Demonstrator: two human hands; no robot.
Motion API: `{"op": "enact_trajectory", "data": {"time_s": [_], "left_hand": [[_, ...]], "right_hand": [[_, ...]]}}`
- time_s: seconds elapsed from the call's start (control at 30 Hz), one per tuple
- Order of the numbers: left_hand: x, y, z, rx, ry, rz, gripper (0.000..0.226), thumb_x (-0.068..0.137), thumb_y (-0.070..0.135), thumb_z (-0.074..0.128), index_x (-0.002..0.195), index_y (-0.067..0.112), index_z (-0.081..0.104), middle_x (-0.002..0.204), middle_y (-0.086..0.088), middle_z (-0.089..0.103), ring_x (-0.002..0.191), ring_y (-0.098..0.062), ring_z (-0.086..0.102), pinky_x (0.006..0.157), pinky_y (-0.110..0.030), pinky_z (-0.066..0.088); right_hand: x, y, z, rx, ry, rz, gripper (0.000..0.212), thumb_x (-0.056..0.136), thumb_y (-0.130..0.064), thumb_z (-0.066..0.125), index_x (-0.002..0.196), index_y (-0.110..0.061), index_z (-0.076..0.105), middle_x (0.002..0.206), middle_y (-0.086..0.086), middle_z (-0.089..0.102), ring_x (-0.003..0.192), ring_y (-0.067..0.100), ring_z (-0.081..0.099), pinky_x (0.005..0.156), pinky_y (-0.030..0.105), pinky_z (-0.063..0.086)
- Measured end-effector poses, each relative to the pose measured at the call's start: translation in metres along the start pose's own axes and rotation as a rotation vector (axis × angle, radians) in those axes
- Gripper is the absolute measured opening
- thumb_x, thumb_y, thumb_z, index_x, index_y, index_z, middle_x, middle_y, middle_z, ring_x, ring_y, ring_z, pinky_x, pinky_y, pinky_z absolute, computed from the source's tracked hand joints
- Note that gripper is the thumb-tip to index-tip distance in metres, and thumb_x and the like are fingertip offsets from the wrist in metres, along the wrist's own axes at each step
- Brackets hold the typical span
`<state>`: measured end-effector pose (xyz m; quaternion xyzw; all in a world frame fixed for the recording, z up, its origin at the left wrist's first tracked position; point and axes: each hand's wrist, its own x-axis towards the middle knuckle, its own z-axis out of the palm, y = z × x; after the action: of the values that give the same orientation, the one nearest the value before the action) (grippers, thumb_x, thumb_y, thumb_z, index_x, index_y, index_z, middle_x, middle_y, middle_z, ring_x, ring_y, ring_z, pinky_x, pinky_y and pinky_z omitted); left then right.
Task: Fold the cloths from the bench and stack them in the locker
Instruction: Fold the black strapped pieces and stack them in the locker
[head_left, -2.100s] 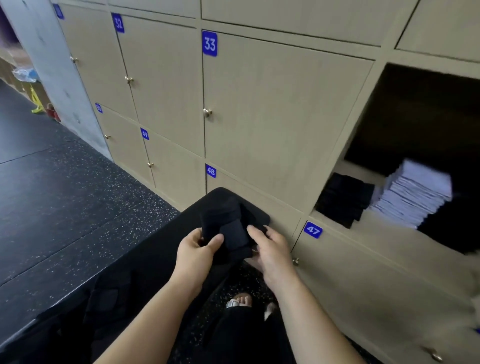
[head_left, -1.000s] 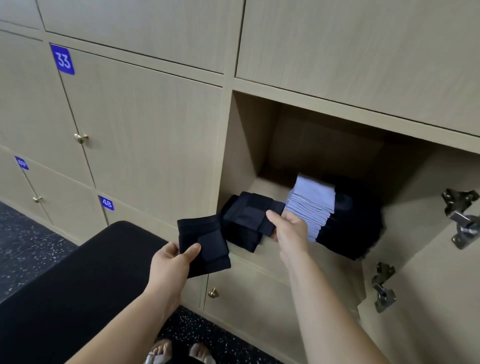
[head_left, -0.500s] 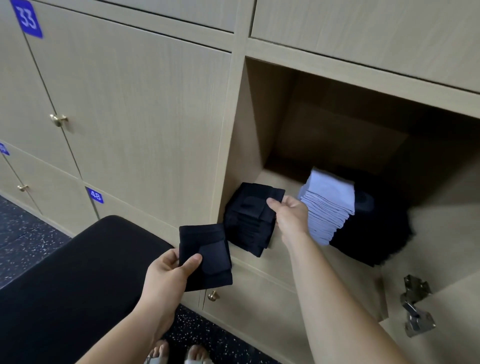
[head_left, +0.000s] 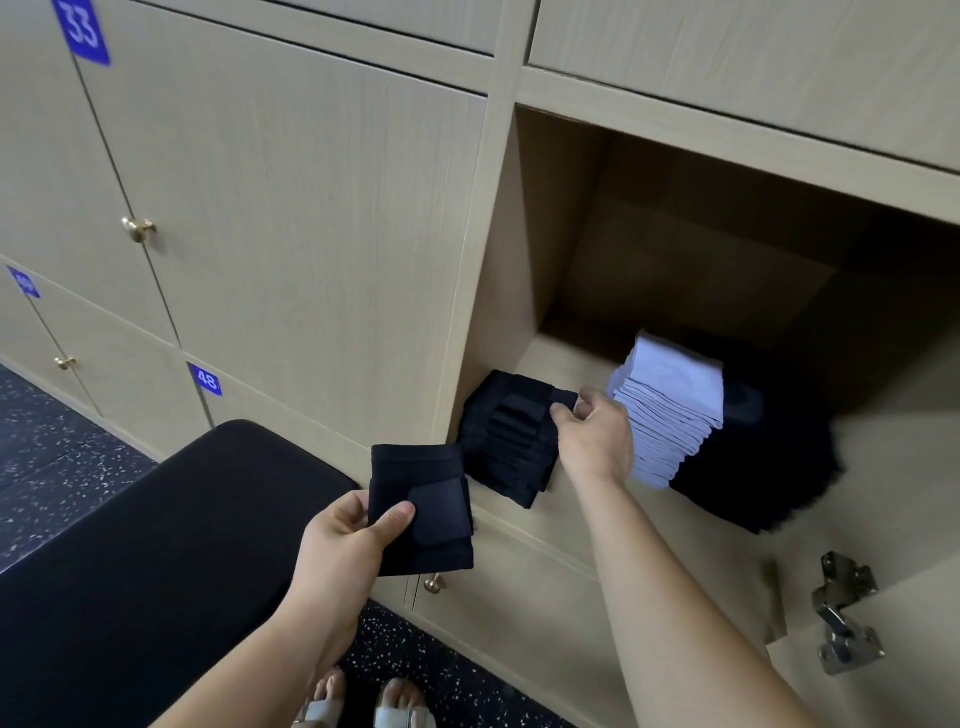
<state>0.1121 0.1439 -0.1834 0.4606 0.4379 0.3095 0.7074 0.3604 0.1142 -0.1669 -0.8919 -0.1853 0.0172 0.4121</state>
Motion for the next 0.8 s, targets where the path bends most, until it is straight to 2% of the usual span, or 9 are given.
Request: {"op": "enact_trajectory", "data": {"time_s": [0.1,0.17,0.23,0.33,0.43,0.5,0.6,0.67,0.8], "left_hand": [[-0.006,0.006,0.0,-0.004,-0.006,0.014,0.01,0.09,0.008,0.066,0.099,0.005,0.069,0.09,-0.011,0.076,0.086,-0.028,0.073,0.073,-0.035,0.054],[-0.011,0.011,0.0,-0.008,-0.007,0.02,0.011,0.089,0.008,0.067,0.099,0.005,0.069,0.091,-0.011,0.076,0.086,-0.027,0.073,0.076,-0.036,0.055],[-0.017,0.015,-0.001,-0.006,-0.01,0.028,0.011,0.089,0.009,0.067,0.099,0.005,0.069,0.091,-0.011,0.076,0.086,-0.027,0.073,0.078,-0.037,0.056],[-0.027,0.018,-0.002,-0.017,0.0,0.048,0.008,0.088,0.009,0.068,0.096,0.006,0.069,0.09,-0.011,0.075,0.083,-0.025,0.072,0.073,-0.034,0.054],[-0.039,0.023,0.001,-0.096,0.027,0.043,0.011,0.089,0.009,0.068,0.097,0.001,0.064,0.092,-0.013,0.075,0.084,-0.024,0.072,0.074,-0.036,0.055],[-0.047,0.026,0.005,-0.164,0.046,0.018,0.015,0.09,0.007,0.067,0.099,-0.002,0.059,0.096,-0.017,0.073,0.089,-0.029,0.072,0.081,-0.042,0.057],[-0.06,0.03,0.009,-0.19,0.012,-0.012,0.016,0.089,0.004,0.066,0.102,0.001,0.058,0.104,-0.023,0.071,0.093,-0.034,0.071,0.088,-0.048,0.056],[-0.068,0.034,0.007,-0.155,-0.004,-0.013,0.026,0.089,0.001,0.065,0.113,-0.002,0.055,0.106,-0.019,0.07,0.093,-0.03,0.07,0.079,-0.04,0.058],[-0.075,0.045,0.003,-0.064,0.027,0.075,0.038,0.089,-0.001,0.065,0.121,0.016,0.052,0.089,-0.009,0.063,0.085,-0.021,0.068,0.07,-0.028,0.055]], "right_hand": [[-0.011,0.003,-0.012,0.052,0.03,-0.027,0.041,0.089,-0.026,0.06,0.129,-0.024,0.057,0.119,-0.003,0.059,0.109,0.02,0.057,0.08,0.031,0.043],[-0.025,-0.001,-0.022,0.084,0.043,-0.086,0.033,0.089,-0.022,0.059,0.121,-0.023,0.061,0.11,-0.005,0.06,0.106,0.019,0.057,0.081,0.032,0.046],[-0.047,-0.009,-0.034,0.149,-0.011,-0.157,0.021,0.088,-0.022,0.059,0.108,-0.026,0.066,0.098,-0.011,0.064,0.099,0.015,0.06,0.083,0.036,0.05],[-0.086,-0.022,-0.053,0.251,-0.237,-0.204,0.004,0.085,-0.027,0.065,0.084,-0.028,0.069,0.081,-0.01,0.071,0.082,0.007,0.065,0.078,0.033,0.054],[-0.123,-0.031,-0.075,0.309,-0.637,-0.077,0.017,0.083,-0.035,0.072,0.089,-0.019,0.071,0.082,-0.005,0.074,0.07,0.0,0.065,0.067,0.016,0.05],[-0.141,-0.028,-0.08,0.261,-0.811,-0.028,0.019,0.082,-0.038,0.072,0.089,-0.02,0.07,0.085,-0.005,0.075,0.073,0.001,0.066,0.063,0.015,0.047],[-0.157,-0.022,-0.082,0.339,-0.768,0.001,0.008,0.083,-0.026,0.071,0.079,-0.021,0.066,0.076,-0.006,0.072,0.076,0.008,0.069,0.063,0.02,0.045],[-0.159,-0.021,-0.086,0.426,-0.694,0.042,0.009,0.084,-0.02,0.069,0.078,-0.019,0.064,0.075,-0.002,0.072,0.071,0.01,0.069,0.058,0.018,0.043],[-0.16,-0.021,-0.101,0.529,-0.595,0.077,0.007,0.088,-0.016,0.065,0.083,-0.011,0.063,0.071,0.0,0.073,0.063,0.011,0.07,0.055,0.018,0.043]]}}
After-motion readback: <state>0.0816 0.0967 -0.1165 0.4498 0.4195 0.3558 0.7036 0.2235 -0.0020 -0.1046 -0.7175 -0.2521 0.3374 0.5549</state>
